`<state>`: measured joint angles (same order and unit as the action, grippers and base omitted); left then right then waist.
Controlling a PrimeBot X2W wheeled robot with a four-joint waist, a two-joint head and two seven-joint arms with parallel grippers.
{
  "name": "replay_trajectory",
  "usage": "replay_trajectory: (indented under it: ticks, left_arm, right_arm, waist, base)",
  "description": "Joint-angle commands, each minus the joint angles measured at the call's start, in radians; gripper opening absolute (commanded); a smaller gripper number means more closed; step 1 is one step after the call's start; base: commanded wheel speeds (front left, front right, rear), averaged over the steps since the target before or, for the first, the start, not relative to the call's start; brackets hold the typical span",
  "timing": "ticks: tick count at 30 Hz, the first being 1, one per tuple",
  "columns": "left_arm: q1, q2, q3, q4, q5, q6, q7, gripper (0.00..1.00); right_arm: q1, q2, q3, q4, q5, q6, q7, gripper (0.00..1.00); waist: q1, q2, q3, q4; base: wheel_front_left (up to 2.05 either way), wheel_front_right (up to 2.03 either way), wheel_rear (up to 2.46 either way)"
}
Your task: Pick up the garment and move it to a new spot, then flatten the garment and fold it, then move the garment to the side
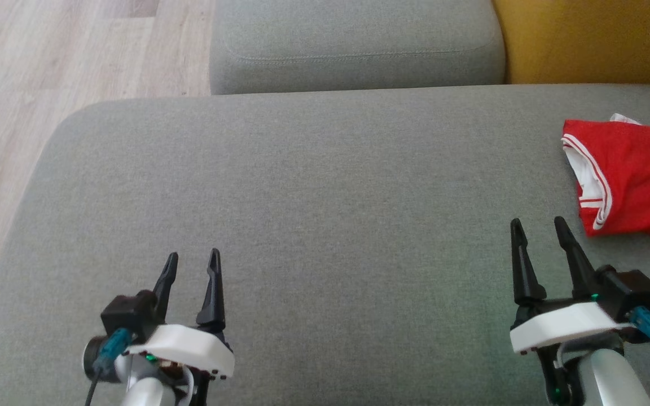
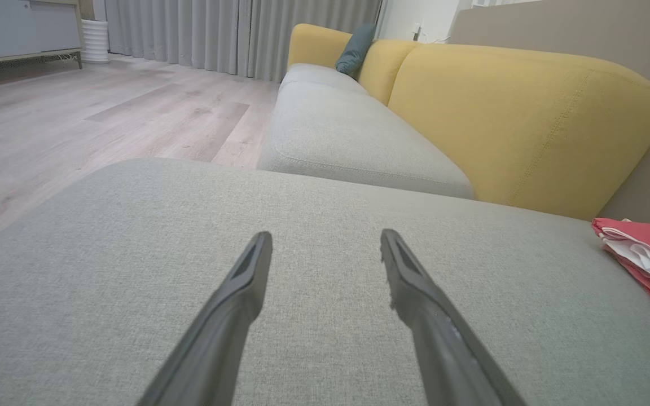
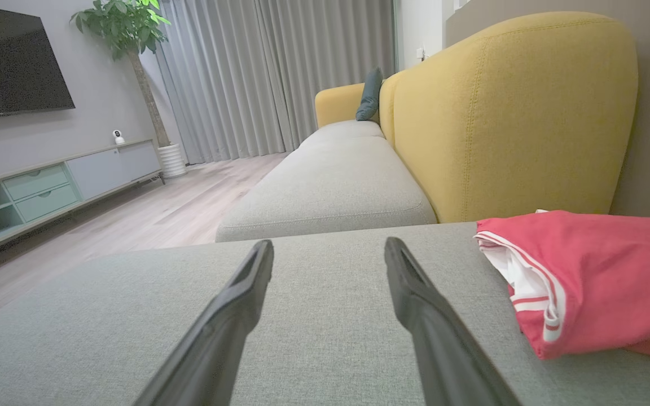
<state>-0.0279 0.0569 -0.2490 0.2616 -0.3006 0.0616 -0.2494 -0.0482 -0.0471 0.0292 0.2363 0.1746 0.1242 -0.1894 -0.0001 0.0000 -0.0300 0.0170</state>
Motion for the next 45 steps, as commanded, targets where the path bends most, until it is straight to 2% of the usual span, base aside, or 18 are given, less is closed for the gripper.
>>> replay_trajectory:
  ticks: [1,19,20,24,45]
  left_arm:
    - [-0.034,-0.002,0.026,-0.027,0.011,0.002,-0.012,1.00]
    - [-0.047,-0.004,0.006,-0.024,0.000,0.009,-0.012,1.00]
    - [0.000,-0.001,-0.027,0.004,0.000,0.006,0.000,0.00]
    - [0.032,0.000,-0.030,0.064,-0.001,0.006,0.003,0.00]
    - [0.014,0.002,0.028,0.052,-0.214,-0.026,0.057,0.00]
  right_arm:
    - [-0.024,-0.003,0.023,-0.038,-0.003,0.007,-0.009,1.00]
    - [-0.016,-0.003,0.020,-0.040,0.000,0.007,0.019,1.00]
    - [0.001,0.000,-0.004,-0.004,0.000,0.000,0.014,0.00]
    - [0.023,0.002,-0.002,0.061,0.001,0.000,0.014,0.00]
    - [0.010,0.001,-0.025,0.053,0.230,0.001,0.060,0.00]
  waist:
    - [0.0001,0.0000,0.000,-0.001]
    - [0.0001,0.0000,0.001,-0.001]
    - [0.0001,0.0000,0.002,-0.001]
    - [0.0001,0.0000,0.002,-0.002]
    - [0.0001,0.0000,0.007,-0.004]
  base:
    - [0.00,0.00,0.00]
    - [0.00,0.00,0.00]
    - [0.00,0.00,0.00]
    - [0.00,0.00,0.00]
    - [0.00,0.00,0.00]
